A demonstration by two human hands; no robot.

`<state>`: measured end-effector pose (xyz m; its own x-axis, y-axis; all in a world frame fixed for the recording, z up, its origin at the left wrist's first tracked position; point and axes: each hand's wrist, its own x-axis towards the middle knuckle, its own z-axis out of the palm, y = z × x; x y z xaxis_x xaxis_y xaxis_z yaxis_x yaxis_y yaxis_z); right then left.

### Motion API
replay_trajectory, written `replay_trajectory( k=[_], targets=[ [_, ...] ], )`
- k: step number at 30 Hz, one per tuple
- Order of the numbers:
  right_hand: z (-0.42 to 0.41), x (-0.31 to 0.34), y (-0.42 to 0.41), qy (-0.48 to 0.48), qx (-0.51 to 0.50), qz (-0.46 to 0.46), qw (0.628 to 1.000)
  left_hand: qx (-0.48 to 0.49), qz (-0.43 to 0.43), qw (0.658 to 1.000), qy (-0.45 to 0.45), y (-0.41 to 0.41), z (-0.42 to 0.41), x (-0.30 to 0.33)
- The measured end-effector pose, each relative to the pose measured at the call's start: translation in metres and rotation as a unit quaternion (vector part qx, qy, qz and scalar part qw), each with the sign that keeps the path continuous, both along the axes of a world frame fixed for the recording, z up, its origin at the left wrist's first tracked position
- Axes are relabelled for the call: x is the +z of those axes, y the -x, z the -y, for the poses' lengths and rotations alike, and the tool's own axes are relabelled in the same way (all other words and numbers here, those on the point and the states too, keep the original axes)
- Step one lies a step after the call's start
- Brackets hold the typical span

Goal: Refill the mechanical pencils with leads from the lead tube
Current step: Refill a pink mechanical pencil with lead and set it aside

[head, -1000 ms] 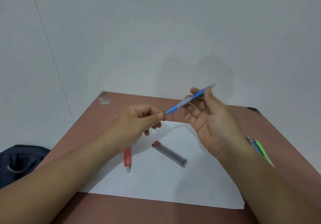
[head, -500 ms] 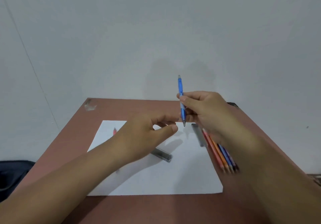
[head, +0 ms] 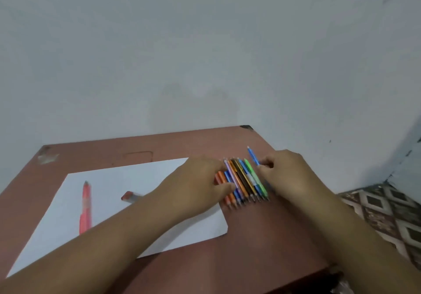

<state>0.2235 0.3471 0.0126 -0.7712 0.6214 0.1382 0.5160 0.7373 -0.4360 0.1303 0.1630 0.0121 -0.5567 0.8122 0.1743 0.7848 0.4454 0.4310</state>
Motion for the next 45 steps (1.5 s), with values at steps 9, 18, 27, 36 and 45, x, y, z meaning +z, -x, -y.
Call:
replay_trajectory(
  k=[9, 18, 27, 36, 45],
  targets=[
    [-0.009, -0.021, -0.006, -0.027, 0.043, 0.046, 0.998, -0.008, -0.071, 0.997, 0.032, 0.000, -0.009, -0.012],
    [0.002, -0.014, 0.003, -0.103, 0.047, 0.030, 0.993, 0.022, -0.035, 0.999, 0.019, 0.014, 0.032, -0.006],
    [0.090, 0.002, 0.054, -0.130, 0.293, 0.016, 0.947, 0.164, -0.026, 0.986, 0.014, 0.051, 0.138, -0.007],
    [0.185, -0.016, 0.114, -0.139, 0.497, -0.011, 0.856, 0.265, 0.006, 0.964, 0.007, 0.064, 0.248, -0.021],
    [0.197, -0.022, 0.135, -0.241, 0.594, -0.063, 0.765, 0.251, -0.018, 0.968, 0.015, 0.070, 0.260, -0.029]
  ],
)
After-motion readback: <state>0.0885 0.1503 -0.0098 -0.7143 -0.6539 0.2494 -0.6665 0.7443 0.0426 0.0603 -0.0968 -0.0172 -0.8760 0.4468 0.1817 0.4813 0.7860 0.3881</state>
